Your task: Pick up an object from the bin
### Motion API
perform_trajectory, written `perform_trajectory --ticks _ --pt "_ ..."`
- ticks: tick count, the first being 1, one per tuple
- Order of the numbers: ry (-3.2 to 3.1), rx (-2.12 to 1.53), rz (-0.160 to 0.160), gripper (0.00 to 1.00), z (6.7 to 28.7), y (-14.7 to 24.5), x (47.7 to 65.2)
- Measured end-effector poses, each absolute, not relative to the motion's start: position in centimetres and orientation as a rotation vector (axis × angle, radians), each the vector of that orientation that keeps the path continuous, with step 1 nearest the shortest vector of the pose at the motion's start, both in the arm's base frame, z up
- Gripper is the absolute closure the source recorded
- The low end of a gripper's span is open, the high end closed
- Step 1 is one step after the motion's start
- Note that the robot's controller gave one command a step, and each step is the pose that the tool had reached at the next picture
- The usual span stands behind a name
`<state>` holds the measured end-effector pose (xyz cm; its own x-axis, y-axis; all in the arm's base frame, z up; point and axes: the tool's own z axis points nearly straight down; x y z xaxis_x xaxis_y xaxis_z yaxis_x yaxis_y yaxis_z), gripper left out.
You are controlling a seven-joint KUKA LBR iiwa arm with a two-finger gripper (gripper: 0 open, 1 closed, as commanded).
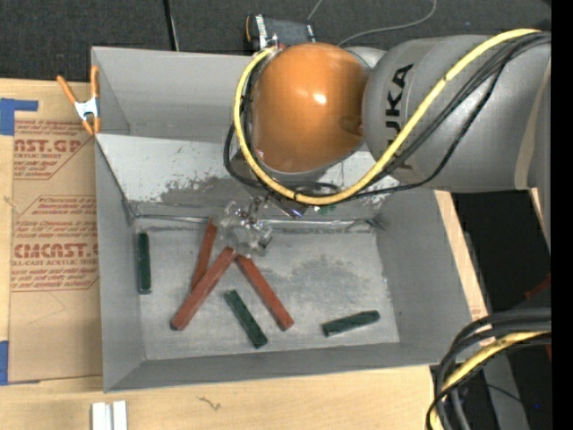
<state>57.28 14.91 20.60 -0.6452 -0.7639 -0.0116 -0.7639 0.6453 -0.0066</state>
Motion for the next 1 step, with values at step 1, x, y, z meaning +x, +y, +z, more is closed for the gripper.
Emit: perform_trajectory --ticks 1 --pt "2.846 -1.322 0.004 0.00 20.10 14.92 56.98"
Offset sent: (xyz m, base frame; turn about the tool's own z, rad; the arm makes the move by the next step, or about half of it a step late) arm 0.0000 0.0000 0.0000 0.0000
